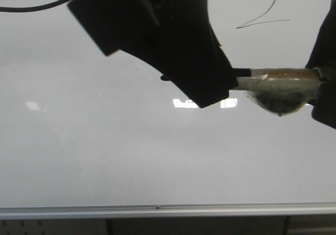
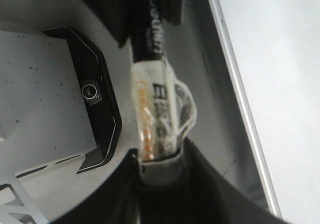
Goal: Write number 2 on whiteboard
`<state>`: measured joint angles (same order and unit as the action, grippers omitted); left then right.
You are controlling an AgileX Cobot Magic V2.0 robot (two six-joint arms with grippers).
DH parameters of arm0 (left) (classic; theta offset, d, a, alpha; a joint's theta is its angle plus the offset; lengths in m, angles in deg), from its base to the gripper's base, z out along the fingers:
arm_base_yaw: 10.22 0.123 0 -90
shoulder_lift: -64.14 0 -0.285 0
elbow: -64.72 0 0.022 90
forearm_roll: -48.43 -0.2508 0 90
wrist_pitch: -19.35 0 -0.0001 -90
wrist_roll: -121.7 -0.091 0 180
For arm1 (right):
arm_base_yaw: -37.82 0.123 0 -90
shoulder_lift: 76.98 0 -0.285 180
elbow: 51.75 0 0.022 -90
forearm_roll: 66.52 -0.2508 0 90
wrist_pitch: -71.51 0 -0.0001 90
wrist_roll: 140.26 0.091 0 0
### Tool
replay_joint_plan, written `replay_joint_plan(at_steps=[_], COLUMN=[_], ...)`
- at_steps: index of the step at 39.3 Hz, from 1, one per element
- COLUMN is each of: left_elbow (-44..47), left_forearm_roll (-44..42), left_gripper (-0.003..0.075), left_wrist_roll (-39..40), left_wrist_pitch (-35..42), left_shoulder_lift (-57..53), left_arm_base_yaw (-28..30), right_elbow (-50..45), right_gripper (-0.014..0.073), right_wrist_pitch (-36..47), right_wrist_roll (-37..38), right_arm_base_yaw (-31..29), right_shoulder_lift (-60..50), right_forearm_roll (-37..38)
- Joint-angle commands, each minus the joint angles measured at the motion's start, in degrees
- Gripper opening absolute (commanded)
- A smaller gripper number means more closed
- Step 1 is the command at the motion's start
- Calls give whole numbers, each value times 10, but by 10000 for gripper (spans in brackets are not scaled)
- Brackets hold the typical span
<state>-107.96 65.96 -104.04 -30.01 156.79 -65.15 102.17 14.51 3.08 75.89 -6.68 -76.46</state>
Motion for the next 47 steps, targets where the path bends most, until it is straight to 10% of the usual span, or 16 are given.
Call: replay_joint_plan(at_steps=[1, 8, 17, 31, 47], left_elbow=[-19, -21, -22, -16, 113], left_forearm_roll=[12, -1, -31, -115, 3], left_gripper=[8, 8, 10, 11, 11], left_wrist_roll=[9, 10, 52, 226, 287], left_wrist_pitch=[28, 25, 16, 41, 302], left_shoulder_lift=[-16, -20, -72, -194, -141], left_arm_base_yaw=[-4, -3, 45, 305, 540], right_elbow=[16, 16, 16, 15, 15], right_gripper=[400, 629, 646, 646, 646], right_wrist_pitch=[17, 3, -11, -3, 14], right_wrist_roll=[5, 6, 48, 83, 83], right_arm_base_yaw=[-2, -30, -121, -217, -217], right_shoulder_lift=[-19, -59, -120, -156, -156], right_forearm_roll=[-9, -4, 18, 14, 9])
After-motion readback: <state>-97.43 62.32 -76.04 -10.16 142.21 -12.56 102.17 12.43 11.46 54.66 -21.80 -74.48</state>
